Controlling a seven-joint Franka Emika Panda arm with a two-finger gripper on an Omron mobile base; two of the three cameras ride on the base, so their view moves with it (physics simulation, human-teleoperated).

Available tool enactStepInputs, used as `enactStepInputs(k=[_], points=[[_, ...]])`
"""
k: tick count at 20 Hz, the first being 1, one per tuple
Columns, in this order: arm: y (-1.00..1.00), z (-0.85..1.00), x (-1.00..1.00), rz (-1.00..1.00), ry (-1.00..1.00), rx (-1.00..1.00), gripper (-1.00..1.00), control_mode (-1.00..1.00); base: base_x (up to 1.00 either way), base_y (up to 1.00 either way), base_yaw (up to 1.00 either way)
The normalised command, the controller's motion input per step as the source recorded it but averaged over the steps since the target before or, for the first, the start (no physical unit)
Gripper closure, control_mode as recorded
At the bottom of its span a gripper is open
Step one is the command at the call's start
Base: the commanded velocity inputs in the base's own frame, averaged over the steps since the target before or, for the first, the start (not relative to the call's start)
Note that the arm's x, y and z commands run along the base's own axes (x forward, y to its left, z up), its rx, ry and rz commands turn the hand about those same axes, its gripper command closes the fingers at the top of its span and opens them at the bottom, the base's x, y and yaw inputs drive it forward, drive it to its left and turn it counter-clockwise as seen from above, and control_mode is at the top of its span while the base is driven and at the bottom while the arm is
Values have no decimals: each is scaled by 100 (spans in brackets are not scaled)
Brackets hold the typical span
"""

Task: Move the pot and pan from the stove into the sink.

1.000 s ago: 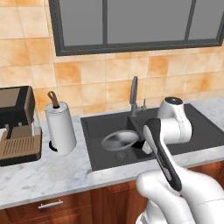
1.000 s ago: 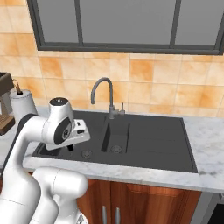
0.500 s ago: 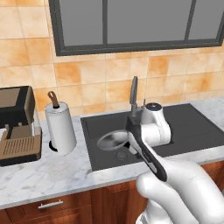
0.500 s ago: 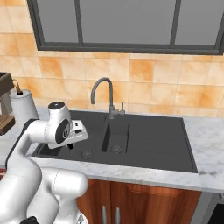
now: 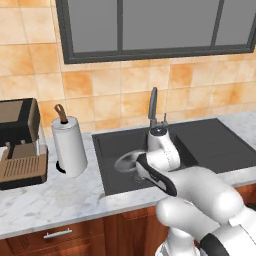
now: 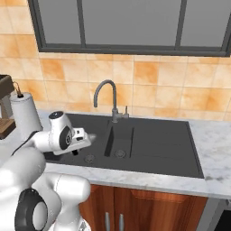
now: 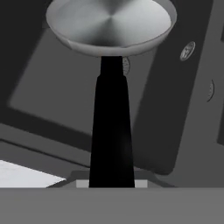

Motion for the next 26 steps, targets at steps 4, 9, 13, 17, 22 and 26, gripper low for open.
enactStepInputs(k=[4, 9, 13, 17, 22, 26], points=[[2, -36, 32, -9, 0, -7, 100, -100, 0, 0, 0], [0, -31, 25, -7, 0, -5, 100, -100, 0, 0, 0], [0, -6, 6, -1, 0, 0, 100, -100, 0, 0, 0], [0, 0, 0, 0, 0, 0, -100, -100, 0, 0, 0], [2, 9, 3, 0, 2, 0, -100, -100, 0, 0, 0], [-2, 65, -5, 0, 7, 0, -100, -100, 0, 0, 0]])
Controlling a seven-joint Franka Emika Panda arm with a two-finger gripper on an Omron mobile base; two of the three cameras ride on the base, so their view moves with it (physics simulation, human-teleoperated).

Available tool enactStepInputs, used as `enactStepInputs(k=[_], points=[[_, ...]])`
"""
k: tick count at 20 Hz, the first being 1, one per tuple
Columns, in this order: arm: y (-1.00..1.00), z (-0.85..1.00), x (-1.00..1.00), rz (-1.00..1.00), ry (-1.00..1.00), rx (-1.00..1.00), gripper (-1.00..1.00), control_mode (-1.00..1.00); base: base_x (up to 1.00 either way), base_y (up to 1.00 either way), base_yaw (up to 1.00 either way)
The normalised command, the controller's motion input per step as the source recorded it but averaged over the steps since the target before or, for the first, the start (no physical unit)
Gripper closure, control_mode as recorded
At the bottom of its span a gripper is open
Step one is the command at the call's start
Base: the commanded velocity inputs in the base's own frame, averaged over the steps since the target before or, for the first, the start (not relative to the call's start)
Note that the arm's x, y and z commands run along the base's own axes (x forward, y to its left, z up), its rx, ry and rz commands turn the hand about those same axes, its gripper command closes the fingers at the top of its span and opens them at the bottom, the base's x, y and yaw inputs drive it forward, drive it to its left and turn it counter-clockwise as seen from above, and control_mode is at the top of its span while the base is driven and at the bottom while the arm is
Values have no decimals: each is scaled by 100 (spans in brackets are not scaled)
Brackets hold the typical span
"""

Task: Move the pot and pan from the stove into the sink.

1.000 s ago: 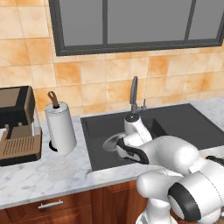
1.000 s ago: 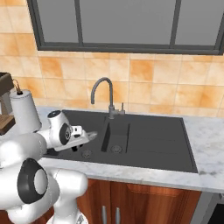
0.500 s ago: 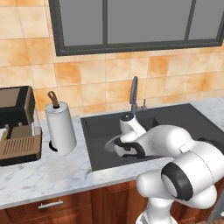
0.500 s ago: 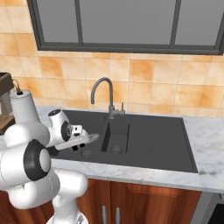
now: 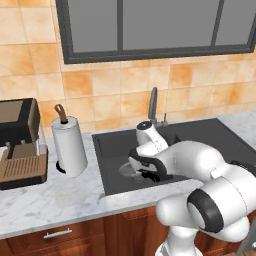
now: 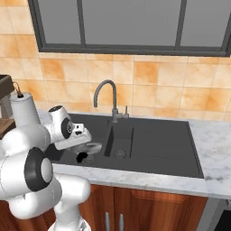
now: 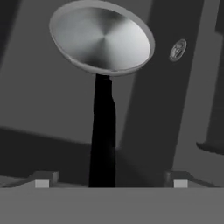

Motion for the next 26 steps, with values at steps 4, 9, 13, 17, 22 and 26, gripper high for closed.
enactStepInputs(k=[4, 9, 13, 17, 22, 26], points=[[-19, 73, -33, 0, 8, 1, -100, -100, 0, 0, 0], [-41, 57, -64, 1, 1, 4, -100, -100, 0, 0, 0], [-49, 36, -82, 3, 0, 5, -100, -100, 0, 0, 0], [-46, 24, -93, 8, -5, 4, -100, -100, 0, 0, 0], [-38, 30, -84, 15, -12, 8, -100, -100, 0, 0, 0], [-34, 22, -62, 17, -22, 13, -100, -100, 0, 0, 0]])
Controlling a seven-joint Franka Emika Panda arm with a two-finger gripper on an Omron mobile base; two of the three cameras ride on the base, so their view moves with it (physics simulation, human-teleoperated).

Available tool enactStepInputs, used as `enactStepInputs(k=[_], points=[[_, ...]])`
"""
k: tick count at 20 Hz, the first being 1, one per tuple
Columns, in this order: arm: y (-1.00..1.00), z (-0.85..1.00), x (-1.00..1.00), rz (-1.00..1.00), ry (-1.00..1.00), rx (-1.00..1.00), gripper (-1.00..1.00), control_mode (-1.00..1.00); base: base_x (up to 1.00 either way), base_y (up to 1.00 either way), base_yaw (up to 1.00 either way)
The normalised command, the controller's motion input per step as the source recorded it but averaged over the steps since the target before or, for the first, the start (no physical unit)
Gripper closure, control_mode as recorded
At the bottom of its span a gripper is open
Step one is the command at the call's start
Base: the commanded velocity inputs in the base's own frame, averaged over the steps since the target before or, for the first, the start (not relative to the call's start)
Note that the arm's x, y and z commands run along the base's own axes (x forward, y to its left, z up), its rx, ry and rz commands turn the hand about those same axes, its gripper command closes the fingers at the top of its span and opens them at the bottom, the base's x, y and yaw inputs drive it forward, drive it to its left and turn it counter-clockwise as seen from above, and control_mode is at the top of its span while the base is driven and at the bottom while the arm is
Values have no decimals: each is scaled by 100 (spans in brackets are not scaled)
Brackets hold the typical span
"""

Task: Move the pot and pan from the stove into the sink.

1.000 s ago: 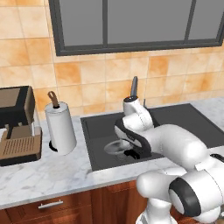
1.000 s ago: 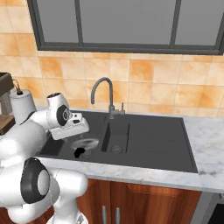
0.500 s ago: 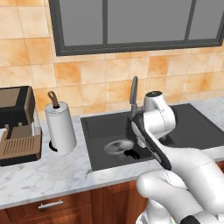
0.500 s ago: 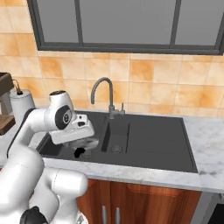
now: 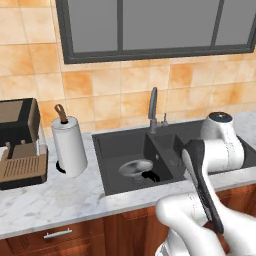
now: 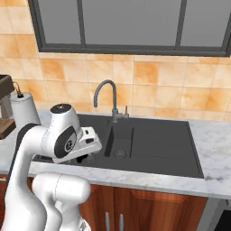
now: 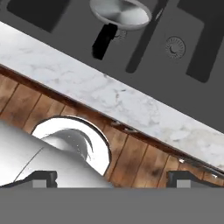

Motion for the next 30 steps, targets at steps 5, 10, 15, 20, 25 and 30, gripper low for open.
enactStepInputs(k=[5, 10, 15, 20, 25, 30], points=[[-33, 24, -59, 13, -26, 16, -100, -100, 0, 0, 0], [-21, 25, -30, 6, -30, 10, -100, -100, 0, 0, 0], [0, 0, -1, 0, -1, 0, -100, -100, 0, 0, 0], [-6, -4, -20, 0, 0, 0, -100, 100, -50, -16, 0], [0, 0, 0, 0, 0, 0, -100, 100, -53, -39, -16], [0, 0, 0, 0, 0, 0, -100, 100, 1, -22, -43]])
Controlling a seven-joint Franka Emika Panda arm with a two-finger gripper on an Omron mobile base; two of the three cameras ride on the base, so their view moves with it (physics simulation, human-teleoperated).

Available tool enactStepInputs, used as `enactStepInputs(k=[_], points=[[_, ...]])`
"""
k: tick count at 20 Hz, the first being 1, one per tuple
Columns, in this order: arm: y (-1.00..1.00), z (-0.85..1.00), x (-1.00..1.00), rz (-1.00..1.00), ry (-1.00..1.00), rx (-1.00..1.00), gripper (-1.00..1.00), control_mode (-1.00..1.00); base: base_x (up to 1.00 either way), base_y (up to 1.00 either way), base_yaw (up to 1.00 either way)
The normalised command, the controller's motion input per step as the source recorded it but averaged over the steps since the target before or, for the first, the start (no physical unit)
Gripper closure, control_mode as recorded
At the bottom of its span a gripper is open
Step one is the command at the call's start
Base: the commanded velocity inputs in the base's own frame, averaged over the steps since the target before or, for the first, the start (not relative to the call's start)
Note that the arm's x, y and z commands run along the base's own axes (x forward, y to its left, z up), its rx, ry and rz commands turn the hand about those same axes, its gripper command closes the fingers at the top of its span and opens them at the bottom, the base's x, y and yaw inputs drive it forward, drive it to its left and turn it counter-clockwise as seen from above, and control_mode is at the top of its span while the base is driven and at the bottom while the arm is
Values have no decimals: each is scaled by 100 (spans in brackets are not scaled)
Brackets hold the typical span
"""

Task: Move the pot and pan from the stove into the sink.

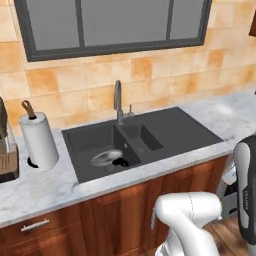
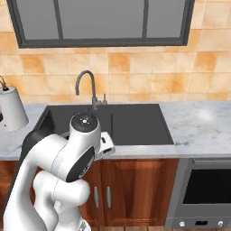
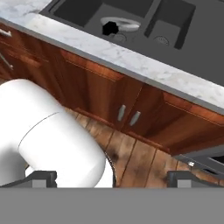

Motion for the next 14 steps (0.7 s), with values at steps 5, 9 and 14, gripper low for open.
enactStepInputs(k=[5, 9, 14], points=[[0, 0, 0, 0, 0, 0, -100, 100, 3, -22, -47], [0, 0, 0, 0, 0, 0, -100, 100, 2, -22, -48], [0, 0, 0, 0, 0, 0, -100, 100, 3, -21, -48]])
